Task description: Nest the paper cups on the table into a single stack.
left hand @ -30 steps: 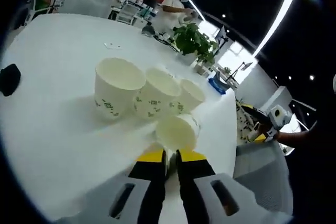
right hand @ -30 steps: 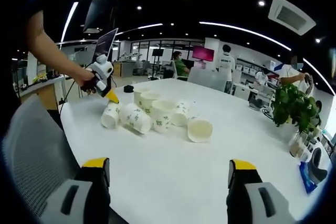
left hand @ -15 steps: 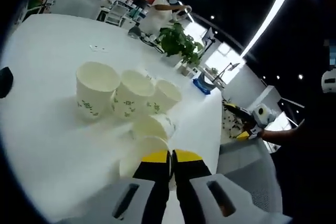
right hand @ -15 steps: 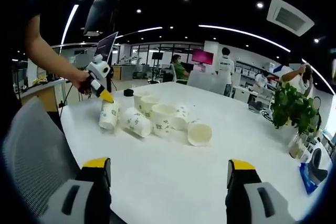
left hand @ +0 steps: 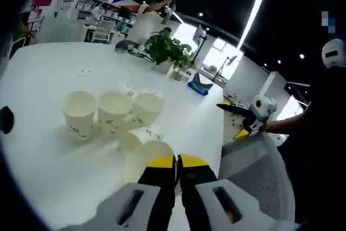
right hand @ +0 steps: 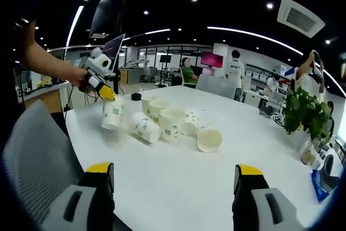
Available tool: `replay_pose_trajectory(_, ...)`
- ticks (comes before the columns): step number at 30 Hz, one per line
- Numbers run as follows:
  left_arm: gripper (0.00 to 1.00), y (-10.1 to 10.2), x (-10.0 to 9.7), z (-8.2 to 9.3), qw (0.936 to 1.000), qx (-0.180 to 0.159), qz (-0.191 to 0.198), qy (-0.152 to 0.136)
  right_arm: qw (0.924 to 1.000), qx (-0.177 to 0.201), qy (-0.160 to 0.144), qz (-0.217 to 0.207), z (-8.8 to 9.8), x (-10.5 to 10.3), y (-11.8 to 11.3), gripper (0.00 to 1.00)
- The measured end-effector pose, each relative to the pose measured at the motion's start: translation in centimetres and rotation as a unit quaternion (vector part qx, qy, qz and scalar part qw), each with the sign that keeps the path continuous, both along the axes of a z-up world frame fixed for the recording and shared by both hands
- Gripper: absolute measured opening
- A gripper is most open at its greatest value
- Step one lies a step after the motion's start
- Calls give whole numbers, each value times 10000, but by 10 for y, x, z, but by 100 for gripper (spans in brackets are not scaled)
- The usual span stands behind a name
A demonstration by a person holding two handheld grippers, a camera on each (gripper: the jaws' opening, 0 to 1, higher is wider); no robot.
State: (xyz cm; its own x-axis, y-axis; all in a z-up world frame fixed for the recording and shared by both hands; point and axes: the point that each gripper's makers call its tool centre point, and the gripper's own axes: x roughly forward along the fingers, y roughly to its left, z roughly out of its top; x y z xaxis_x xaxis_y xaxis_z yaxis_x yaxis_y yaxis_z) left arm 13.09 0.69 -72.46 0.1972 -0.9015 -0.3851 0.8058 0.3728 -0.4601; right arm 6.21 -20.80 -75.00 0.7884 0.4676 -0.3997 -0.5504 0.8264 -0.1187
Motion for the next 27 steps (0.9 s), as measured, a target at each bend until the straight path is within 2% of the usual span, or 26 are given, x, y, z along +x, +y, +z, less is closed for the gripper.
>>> replay_pose_trajectory(2,0,-4,-1,4,9996,37,-58,-280,10000,3,10,16,0,0,1,93)
replay_pose_trajectory(6,0,-11,-6,8,9980,157,-157,-593,10000,7,27,26,-1,-1,1,93)
replay_pose_trajectory(9,0,-18,-10,12,9948,282,-269,-940,10000,2,28,33,-1,-1,1,93)
replay_pose_trajectory(14,0,-30,-17,11,9881,556,-482,-1348,10000,9,23,31,-1,-1,1,93)
replay_pose_trajectory(17,0,-35,-20,5,9794,873,-670,-1694,10000,14,29,22,-1,-1,1,93)
replay_pose_trajectory(18,0,-37,-19,1,9732,1075,-727,-1900,10000,13,28,20,-1,-1,1,93)
replay_pose_trajectory(19,0,-37,-19,0,9718,1112,-738,-1943,10000,13,27,19,-1,-1,1,93)
replay_pose_trajectory(20,0,-39,-18,-4,9660,1273,-767,-2116,10000,17,30,13,-1,-1,1,93)
replay_pose_trajectory(27,0,-53,-23,-11,9607,1350,-815,-2286,10000,8,25,-16,-1,-1,0,93)
